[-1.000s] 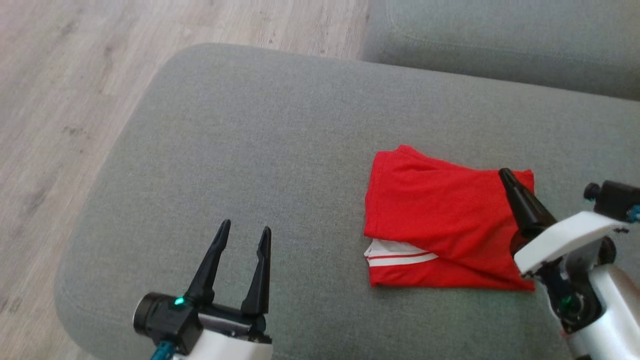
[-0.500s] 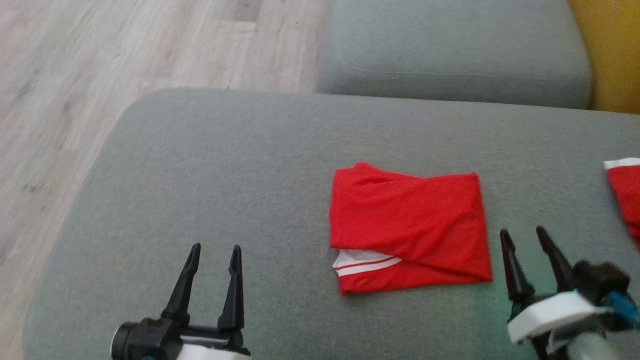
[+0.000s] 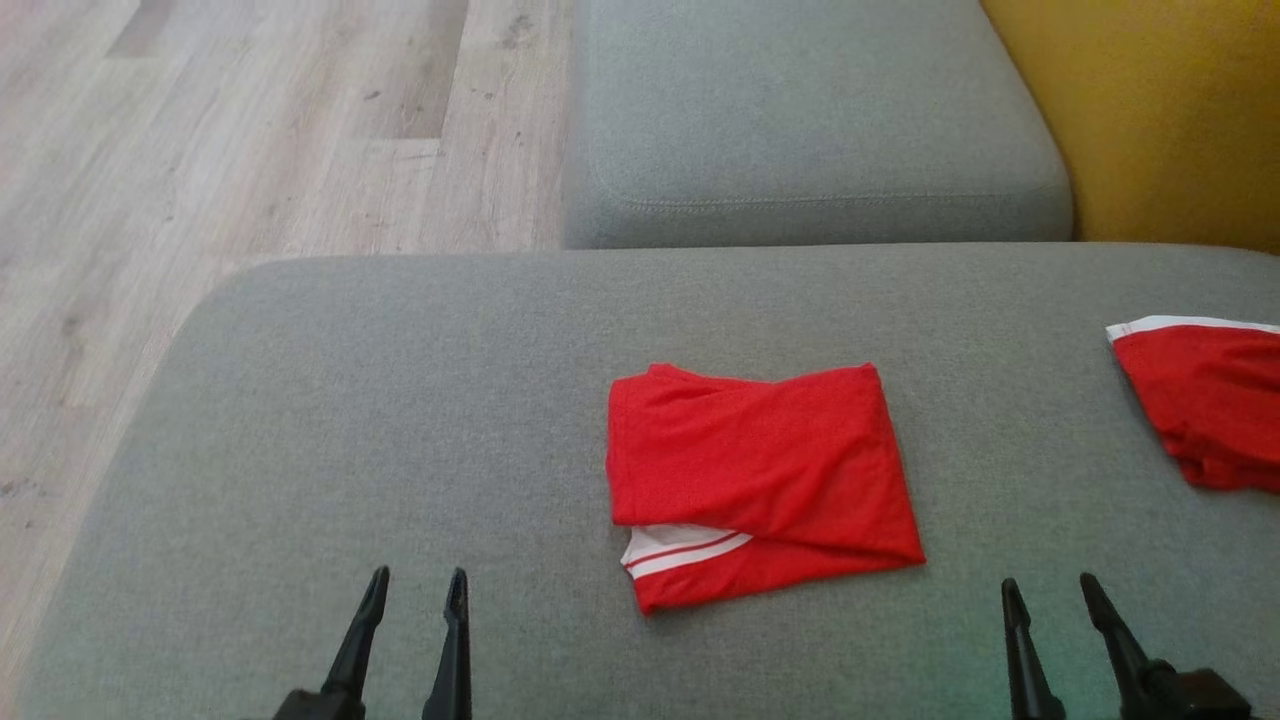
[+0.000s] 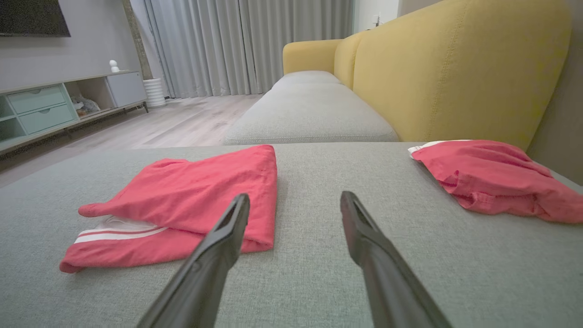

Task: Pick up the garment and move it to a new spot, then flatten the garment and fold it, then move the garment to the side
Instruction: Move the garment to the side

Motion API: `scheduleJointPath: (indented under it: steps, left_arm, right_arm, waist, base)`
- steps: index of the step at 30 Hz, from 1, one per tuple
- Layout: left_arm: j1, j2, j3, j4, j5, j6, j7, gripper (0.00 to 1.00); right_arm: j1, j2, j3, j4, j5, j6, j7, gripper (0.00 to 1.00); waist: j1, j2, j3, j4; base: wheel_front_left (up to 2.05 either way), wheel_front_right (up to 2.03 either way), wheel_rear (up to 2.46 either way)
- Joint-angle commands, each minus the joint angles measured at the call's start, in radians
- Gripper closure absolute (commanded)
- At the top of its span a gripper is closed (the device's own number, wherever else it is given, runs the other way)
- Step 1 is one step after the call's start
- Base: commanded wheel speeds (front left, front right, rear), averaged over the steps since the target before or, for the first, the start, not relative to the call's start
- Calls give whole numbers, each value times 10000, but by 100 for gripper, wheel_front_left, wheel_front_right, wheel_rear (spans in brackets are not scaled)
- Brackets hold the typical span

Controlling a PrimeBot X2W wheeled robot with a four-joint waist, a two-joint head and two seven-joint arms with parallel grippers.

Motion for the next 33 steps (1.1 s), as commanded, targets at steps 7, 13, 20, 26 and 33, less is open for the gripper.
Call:
scheduleJointPath:
  steps: [7,13,20,26,33]
  left_arm:
    - [-155,-66,473,23,123,-74,-53,0]
    - [-91,-69,454,96,114,-119,-53,0]
    - [-126,-72,352,119,124,-166,-53,0]
    - [-231,-72,30,-53,130,-123,-53,0]
    - [-667,-73,-456,-128,81,-83,-53,0]
  right_arm:
    - [-206,-42,208,-470,-36,67,-134,0]
    - [-134,-23,214,-475,-45,67,-135,0]
    - [-204,-16,281,273,372,67,-135,0]
    - [-1389,-14,460,1741,1308,67,-129,0]
    - [-4229,-434,895,3739,2975,67,1058,0]
  waist:
    - [1,0,-178,-75]
    - [1,0,-269,-21]
    - [1,0,-155,191]
    - [1,0,480,410]
    - [1,0,1572,701]
  base:
    - [0,0,0]
    - [0,0,0]
    - [0,0,0]
    - [0,0,0]
    - [0,0,0]
